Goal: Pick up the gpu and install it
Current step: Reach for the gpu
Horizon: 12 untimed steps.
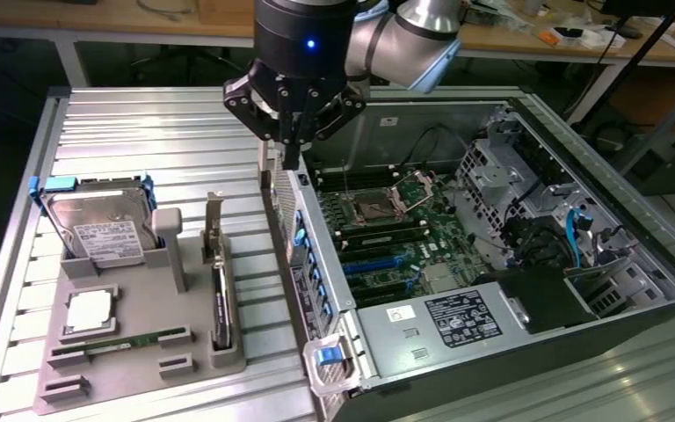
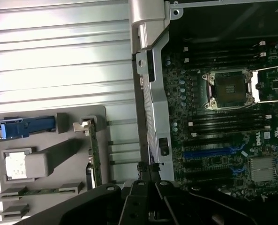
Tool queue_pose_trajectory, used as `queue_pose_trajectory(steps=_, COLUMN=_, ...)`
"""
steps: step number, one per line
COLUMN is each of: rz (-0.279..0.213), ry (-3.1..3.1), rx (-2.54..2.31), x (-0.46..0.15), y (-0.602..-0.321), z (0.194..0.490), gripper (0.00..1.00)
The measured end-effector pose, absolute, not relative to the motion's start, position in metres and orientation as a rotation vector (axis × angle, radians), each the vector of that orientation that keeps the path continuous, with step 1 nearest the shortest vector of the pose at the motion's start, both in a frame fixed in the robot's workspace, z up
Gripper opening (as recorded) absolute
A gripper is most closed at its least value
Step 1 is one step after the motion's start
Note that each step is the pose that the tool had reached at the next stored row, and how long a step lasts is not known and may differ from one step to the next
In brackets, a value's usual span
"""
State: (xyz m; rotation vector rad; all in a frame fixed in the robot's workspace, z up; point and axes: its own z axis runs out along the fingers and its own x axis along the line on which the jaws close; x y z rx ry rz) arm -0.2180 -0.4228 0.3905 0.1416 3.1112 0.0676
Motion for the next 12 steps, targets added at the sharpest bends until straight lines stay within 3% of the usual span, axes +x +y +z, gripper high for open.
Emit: queue_pose_trajectory(steps=12, rz=0.068, ry=3.111, rx=0.144, x=-0.235, y=-0.429, z=0.390, gripper=0.11)
